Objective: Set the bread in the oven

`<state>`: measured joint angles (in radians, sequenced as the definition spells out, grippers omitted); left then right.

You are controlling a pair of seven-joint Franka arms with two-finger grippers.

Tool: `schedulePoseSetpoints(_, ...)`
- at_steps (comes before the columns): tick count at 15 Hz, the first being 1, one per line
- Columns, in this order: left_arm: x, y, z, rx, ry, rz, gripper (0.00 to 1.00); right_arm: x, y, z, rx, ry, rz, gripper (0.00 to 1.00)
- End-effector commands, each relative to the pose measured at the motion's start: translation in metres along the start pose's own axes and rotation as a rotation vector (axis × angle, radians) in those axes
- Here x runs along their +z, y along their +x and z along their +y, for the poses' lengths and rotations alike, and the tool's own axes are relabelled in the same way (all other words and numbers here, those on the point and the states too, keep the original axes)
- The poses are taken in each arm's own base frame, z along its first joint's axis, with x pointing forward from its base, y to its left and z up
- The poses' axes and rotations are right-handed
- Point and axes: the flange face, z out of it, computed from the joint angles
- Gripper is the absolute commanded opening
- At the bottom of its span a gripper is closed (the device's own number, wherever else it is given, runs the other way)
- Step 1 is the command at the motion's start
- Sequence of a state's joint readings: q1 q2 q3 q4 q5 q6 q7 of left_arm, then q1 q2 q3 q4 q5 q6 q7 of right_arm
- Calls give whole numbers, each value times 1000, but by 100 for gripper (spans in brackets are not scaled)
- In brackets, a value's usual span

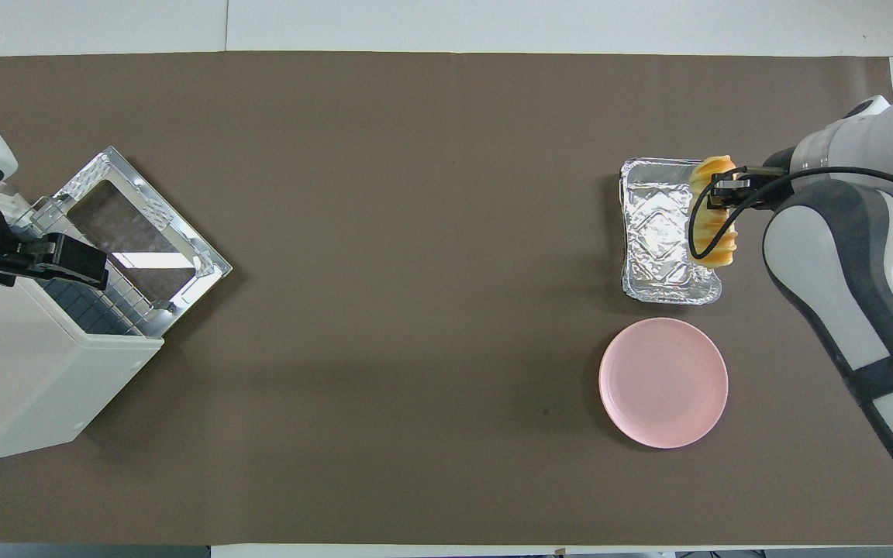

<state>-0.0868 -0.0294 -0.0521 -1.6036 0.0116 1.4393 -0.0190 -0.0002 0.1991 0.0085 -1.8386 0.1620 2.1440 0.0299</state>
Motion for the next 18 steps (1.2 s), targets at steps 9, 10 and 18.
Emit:
schedulePoseSetpoints(9,-2,-7,-1,3,-12,20,100,83,-14,-12,-45,-22,-79,0)
schedulePoseSetpoints(10,-2,-7,-1,3,-12,20,100,86,-15,-11,-44,-23,-85,0)
schedulePoseSetpoints(18,-2,-7,-1,3,-12,20,100,108,-18,-7,-31,-26,-68,88)
